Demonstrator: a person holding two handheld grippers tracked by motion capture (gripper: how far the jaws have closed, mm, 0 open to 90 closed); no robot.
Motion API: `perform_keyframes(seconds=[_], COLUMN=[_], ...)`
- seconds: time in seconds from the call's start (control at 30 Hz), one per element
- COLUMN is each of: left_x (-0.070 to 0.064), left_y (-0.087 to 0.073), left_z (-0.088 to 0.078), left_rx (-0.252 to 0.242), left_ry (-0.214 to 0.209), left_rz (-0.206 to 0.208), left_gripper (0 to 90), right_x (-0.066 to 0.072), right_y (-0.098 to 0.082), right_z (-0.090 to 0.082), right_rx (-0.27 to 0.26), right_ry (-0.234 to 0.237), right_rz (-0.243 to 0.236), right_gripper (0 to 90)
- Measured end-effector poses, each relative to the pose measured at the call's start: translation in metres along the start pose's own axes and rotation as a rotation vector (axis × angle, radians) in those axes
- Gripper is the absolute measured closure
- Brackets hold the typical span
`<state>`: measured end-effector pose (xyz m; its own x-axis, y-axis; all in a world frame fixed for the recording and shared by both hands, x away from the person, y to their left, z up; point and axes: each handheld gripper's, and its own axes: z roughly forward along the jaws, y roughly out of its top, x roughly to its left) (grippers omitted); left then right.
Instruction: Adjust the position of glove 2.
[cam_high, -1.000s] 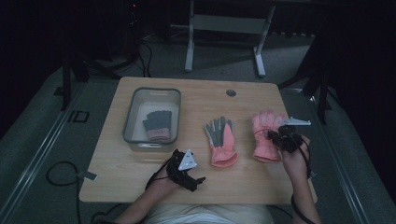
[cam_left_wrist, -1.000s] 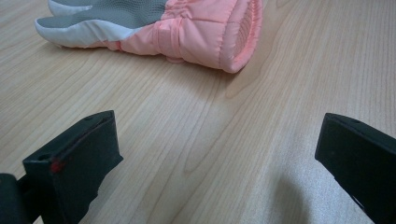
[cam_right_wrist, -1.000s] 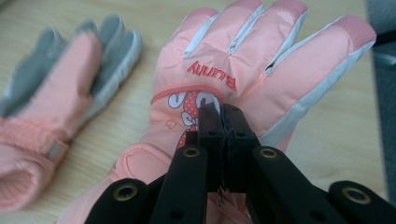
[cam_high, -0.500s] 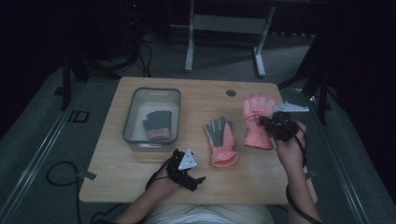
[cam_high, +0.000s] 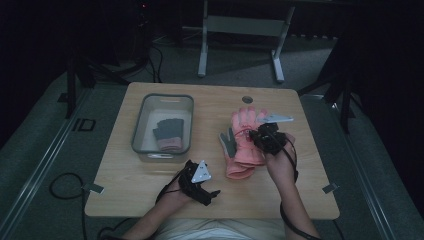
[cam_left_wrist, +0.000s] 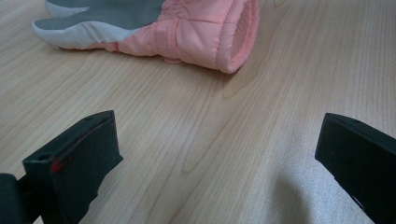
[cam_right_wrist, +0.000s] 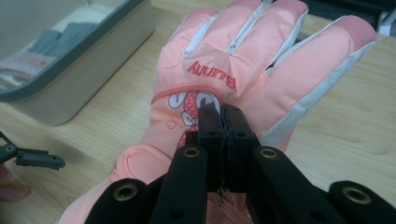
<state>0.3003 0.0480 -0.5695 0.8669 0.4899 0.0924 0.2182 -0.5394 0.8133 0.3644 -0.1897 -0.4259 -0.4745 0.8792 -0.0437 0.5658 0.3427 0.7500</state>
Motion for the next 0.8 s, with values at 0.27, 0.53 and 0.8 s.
perform_keyframes(seconds=[0.27, 0.53, 0.8], left_x=[0.0, 0.0, 0.0], left_y=[-0.001, 0.0, 0.0], left_z=[0.0, 0.0, 0.0], left_rx=[0.004, 0.003, -0.003], left_ry=[-0.004, -0.002, 0.003], left_rz=[0.006, 0.009, 0.015], left_gripper=[0.0, 0.0, 0.0], right_x=[0.014, 0.014, 0.013], right_y=[-0.008, -0.021, -0.023], right_z=[0.026, 0.053, 0.066], right_rx=[0.064, 0.135, 0.154], right_ry=[-0.003, 0.003, 0.012], right_rz=[-0.015, -0.005, 0.0], right_gripper=[87.8, 87.7, 86.9])
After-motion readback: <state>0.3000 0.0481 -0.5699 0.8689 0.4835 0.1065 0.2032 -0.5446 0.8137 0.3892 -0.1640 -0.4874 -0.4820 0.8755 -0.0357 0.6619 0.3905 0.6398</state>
